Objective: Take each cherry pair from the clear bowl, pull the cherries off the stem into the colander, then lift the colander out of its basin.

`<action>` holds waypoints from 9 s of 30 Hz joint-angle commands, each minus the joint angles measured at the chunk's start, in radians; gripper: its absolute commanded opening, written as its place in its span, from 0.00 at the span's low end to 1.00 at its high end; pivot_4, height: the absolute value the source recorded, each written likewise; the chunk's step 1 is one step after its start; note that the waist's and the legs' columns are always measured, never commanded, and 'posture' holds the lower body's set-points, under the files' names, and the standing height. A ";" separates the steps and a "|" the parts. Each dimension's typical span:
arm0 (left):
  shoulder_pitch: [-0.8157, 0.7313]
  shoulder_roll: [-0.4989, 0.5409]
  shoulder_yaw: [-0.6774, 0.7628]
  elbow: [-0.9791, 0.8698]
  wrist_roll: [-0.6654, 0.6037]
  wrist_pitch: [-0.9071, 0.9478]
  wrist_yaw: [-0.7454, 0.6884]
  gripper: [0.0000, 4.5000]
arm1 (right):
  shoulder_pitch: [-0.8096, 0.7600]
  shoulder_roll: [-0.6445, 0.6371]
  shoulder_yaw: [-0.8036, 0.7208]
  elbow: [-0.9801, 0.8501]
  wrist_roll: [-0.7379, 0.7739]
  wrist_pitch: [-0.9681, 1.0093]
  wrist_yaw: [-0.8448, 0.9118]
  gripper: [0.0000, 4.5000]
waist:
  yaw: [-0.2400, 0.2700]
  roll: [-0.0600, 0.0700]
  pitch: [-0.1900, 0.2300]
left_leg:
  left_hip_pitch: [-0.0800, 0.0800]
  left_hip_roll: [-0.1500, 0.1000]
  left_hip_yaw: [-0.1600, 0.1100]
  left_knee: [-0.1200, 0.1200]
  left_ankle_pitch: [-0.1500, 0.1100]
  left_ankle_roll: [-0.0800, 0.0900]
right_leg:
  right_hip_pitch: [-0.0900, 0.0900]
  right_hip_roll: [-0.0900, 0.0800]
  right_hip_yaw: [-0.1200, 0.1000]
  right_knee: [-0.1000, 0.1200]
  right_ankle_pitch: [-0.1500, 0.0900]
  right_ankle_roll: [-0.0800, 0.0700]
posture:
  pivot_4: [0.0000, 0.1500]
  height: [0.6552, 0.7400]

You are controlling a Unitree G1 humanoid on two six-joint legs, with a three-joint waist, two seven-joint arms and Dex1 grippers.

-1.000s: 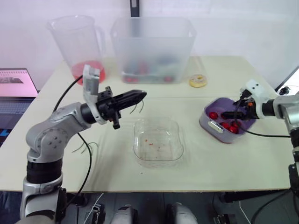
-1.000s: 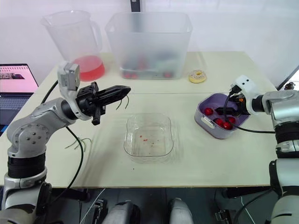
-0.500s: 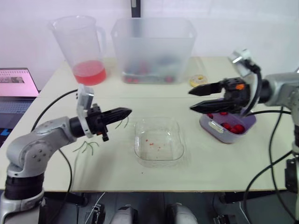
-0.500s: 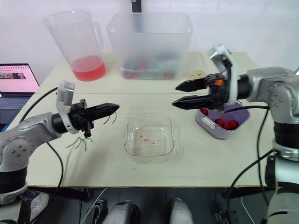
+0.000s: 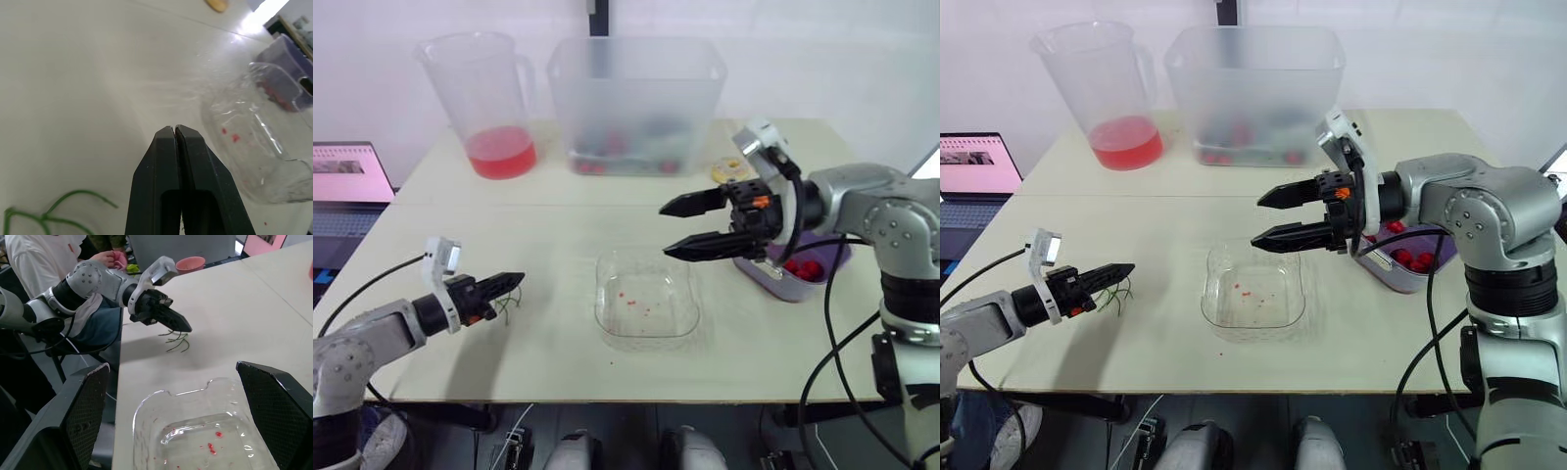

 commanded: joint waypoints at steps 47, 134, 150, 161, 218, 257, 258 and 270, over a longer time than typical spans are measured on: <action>-0.455 0.295 -0.269 -0.038 0.265 -0.368 -0.726 0.99 | 1.035 -0.491 -0.847 0.020 -0.389 -0.278 0.227 1.00 | 0.004 0.000 0.000 | 0.001 0.001 0.007 -0.005 0.000 0.000 | -0.004 0.001 0.003 0.000 0.000 0.000 | 1.00 0.39; -0.427 0.068 -0.232 -0.099 0.198 -0.392 -0.566 1.00 | -0.035 -0.359 0.007 -0.070 -0.370 0.473 -0.332 0.05 | 0.001 0.000 0.000 | -0.002 0.000 0.005 0.000 0.000 0.000 | -0.004 0.001 0.003 0.002 0.000 0.000 | 1.00 0.39; -0.468 0.067 -0.271 -0.058 0.237 -0.397 -0.604 1.00 | 0.096 -0.171 -0.345 -0.013 -0.232 0.474 -0.492 0.05 | 0.001 0.000 0.000 | -0.002 0.000 0.005 -0.001 0.000 0.000 | -0.004 0.001 0.003 0.002 0.000 0.000 | 1.00 0.39; -0.460 0.060 -0.273 -0.070 0.246 -0.392 -0.588 1.00 | 0.032 -0.243 -0.258 0.093 -0.087 0.474 -0.603 0.05 | 0.000 0.000 0.000 | -0.002 0.000 0.005 -0.001 0.000 0.001 | -0.004 0.001 0.003 0.002 0.000 0.000 | 1.00 0.39; -0.128 0.103 -0.026 -0.398 0.029 -0.294 -0.283 1.00 | -0.460 0.129 0.630 0.840 -0.953 -0.547 0.281 0.05 | -0.020 0.000 0.000 | -0.004 0.000 0.004 0.000 0.000 0.000 | -0.006 0.000 0.002 0.001 0.000 0.000 | 1.00 0.39; -0.200 0.142 -0.207 -0.187 0.318 -0.430 -0.309 1.00 | 0.482 -0.277 -0.485 0.175 -0.503 -0.517 0.325 0.98 | 0.000 0.001 0.000 | 0.000 0.002 0.006 -0.002 0.000 0.000 | -0.004 0.001 0.002 0.002 0.000 0.000 | 1.00 0.39; -0.184 0.148 -0.196 -0.180 0.323 -0.431 -0.316 1.00 | 0.547 -0.267 -0.554 0.116 -0.465 -0.473 0.315 0.98 | 0.002 0.001 0.000 | 0.001 0.002 0.007 -0.002 0.000 0.000 | -0.004 0.001 0.002 0.002 0.000 0.000 | 1.00 0.39; -0.040 0.171 -0.100 -0.129 0.322 -0.430 -0.393 1.00 | 0.854 -0.154 -0.817 0.020 -0.308 -0.421 0.095 0.98 | 0.002 0.001 0.000 | 0.005 0.000 0.004 0.000 0.000 0.000 | 0.004 0.000 0.002 0.001 0.000 0.000 | 1.00 0.39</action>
